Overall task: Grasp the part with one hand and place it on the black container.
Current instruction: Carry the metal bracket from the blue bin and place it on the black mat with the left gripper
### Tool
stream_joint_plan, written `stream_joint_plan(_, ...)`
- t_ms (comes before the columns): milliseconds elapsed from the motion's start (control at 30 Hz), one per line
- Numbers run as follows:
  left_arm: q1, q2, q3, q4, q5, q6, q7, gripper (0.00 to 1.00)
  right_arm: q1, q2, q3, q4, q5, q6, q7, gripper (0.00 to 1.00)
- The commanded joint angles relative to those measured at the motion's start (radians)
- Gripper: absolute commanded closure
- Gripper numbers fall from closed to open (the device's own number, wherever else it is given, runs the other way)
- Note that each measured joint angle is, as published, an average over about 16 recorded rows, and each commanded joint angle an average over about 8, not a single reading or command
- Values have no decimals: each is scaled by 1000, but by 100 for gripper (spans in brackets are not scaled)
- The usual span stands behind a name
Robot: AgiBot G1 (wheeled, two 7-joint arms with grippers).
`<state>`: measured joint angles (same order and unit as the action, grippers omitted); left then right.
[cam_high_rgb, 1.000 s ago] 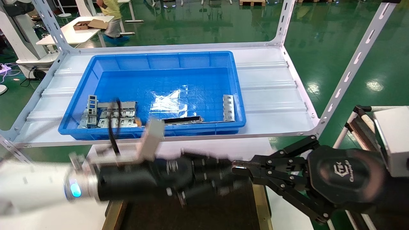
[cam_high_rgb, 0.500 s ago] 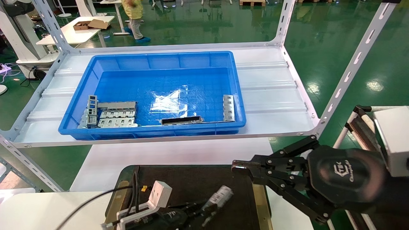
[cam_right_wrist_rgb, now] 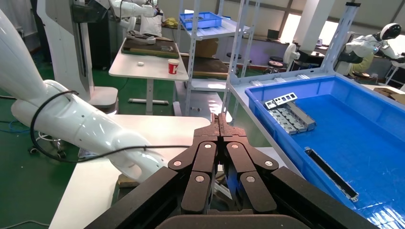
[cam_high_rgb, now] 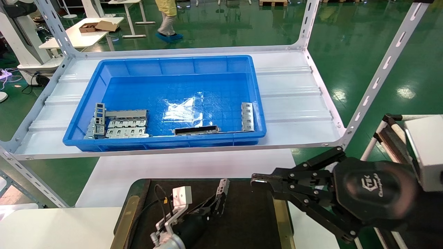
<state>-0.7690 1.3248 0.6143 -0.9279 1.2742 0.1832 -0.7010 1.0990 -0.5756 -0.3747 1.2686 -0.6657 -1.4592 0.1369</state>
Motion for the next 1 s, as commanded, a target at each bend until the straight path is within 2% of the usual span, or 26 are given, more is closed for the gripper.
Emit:
stream_joint_plan(33, -24, 25, 23, 44, 7, -37, -33, 100, 0, 0, 0, 0, 0, 0, 0, 100)
stream_joint_plan(333, -102, 35, 187, 123, -32, -117, -153, 100, 0, 0, 0, 0, 0, 0, 0, 100)
stream_joint_plan(700, -149, 37, 369, 162, -117, -218, -249, 99, 0, 0, 0, 0, 0, 0, 0, 100)
stream_joint_plan(733, -152, 37, 385, 165, -126, -226, -256, 94, 0, 0, 0, 0, 0, 0, 0, 96)
stream_joint_plan(767, -155, 36, 399, 168, -134, -233, -261, 85, 0, 0, 0, 0, 0, 0, 0, 88)
stream_joint_plan(967, -173, 35, 478, 182, -182, -268, -289, 11, 0, 0, 0, 0, 0, 0, 0, 14)
stream_joint_plan(1000, -176, 35, 489, 183, -190, -273, -293, 3, 0, 0, 0, 0, 0, 0, 0, 5)
